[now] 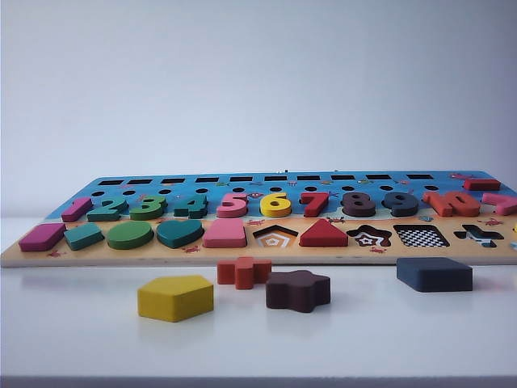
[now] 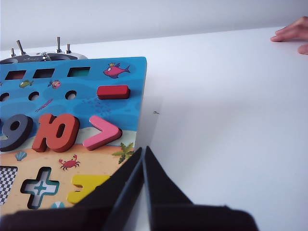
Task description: Insert the cube into the slot.
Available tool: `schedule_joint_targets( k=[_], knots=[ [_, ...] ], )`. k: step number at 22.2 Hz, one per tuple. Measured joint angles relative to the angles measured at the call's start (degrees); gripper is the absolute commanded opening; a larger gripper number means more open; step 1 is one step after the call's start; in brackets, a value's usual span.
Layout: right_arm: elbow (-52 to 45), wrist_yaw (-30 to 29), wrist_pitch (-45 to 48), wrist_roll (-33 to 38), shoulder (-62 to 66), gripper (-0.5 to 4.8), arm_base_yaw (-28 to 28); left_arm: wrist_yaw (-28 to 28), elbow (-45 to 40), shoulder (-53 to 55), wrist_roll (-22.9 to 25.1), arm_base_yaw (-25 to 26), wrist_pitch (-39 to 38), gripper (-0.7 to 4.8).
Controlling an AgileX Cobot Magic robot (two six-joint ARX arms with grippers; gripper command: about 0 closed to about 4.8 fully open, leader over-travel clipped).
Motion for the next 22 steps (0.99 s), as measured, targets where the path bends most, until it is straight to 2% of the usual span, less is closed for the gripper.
schedule_joint_targets(
  k=[6, 16, 19, 22],
  knots=[
    [0.00, 0.07, 0.00, 0.02, 0.00, -0.01, 0.00, 0.00, 1.09, 0.02, 0.00, 0.00, -0.42, 0.07],
    [0.00, 0.07, 0.00, 0.02, 0.00, -0.01, 0.00, 0.76, 11.96, 9.97, -0.04, -0.26, -0.13, 0.07],
    [0.00, 0.07, 0.00, 0.02, 0.00, -0.01, 0.00, 1.46, 15.65, 13.29, -0.17, -1.68, -0.07, 0.07],
    [0.00, 0.07, -0.07, 0.07, 0.00, -0.01, 0.00, 2.95, 21.14, 17.38, -0.15, -5.57, -1.66, 0.07]
  ],
)
